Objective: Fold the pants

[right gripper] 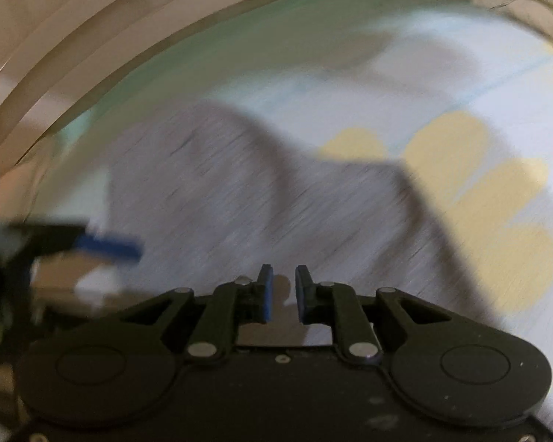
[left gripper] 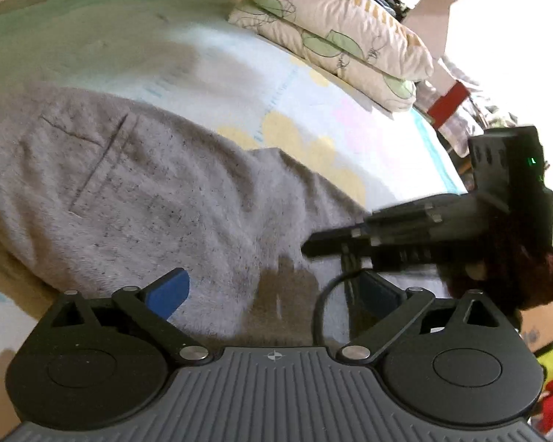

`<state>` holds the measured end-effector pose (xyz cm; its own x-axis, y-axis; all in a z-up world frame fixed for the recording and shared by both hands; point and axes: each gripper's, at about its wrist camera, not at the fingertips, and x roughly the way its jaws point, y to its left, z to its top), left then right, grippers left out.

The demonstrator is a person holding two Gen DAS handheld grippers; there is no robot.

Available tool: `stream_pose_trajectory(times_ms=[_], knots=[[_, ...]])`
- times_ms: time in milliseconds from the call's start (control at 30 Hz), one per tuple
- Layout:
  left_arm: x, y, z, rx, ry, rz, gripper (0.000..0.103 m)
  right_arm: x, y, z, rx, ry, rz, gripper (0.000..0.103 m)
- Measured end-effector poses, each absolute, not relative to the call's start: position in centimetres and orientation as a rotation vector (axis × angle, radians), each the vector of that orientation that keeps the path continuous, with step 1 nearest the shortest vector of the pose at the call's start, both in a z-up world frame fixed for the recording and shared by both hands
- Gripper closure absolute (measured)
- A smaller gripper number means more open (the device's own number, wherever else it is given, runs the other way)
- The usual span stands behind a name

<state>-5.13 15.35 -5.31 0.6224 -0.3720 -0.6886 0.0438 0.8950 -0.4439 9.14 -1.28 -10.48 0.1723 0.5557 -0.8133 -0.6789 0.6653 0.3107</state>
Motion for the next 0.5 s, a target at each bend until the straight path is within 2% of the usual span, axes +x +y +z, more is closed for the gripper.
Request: stream_pose_trajectory(times_ms=[167,500], knots=[[-7.0,15.1,-5.0,-0.369,0.878,-0.336,0.003,7.5,-1.9,-10.5,-0.082,1.143,0.858,0.087],[-7.5,16.1,-4.3,-0.317,0.850,-0.299,0.003,9.3,-4.1,-9.7,-0.111,1.075,0.745,0.084]])
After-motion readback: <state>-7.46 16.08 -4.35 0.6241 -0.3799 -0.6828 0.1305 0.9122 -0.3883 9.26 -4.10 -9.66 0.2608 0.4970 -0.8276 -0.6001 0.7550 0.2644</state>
